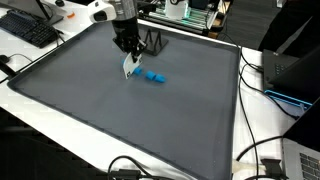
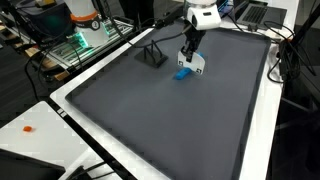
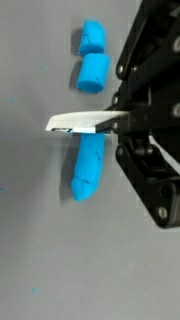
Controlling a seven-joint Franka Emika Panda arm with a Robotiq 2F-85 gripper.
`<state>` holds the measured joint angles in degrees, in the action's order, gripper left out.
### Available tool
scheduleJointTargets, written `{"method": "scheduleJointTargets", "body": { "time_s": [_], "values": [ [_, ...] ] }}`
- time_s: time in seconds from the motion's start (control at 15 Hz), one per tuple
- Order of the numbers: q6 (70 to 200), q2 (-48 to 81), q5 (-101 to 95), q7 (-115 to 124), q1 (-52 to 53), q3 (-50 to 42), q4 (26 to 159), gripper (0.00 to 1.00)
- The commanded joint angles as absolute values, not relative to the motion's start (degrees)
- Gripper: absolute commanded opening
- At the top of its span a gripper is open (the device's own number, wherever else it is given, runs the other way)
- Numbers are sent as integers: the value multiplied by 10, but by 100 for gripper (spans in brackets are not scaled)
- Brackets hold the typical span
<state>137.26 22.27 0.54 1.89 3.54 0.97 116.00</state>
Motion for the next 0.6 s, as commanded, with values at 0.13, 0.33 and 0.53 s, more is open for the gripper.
{"method": "scheduleJointTargets", "body": {
  "time_s": [0.13,0.33,0.53],
  "values": [
    [1386,242,-11,16,37,11,1172,1],
    [1385,246,-12,16,37,14,1172,1],
    [1375,249,6,13,34,23,1169,1]
  ]
}}
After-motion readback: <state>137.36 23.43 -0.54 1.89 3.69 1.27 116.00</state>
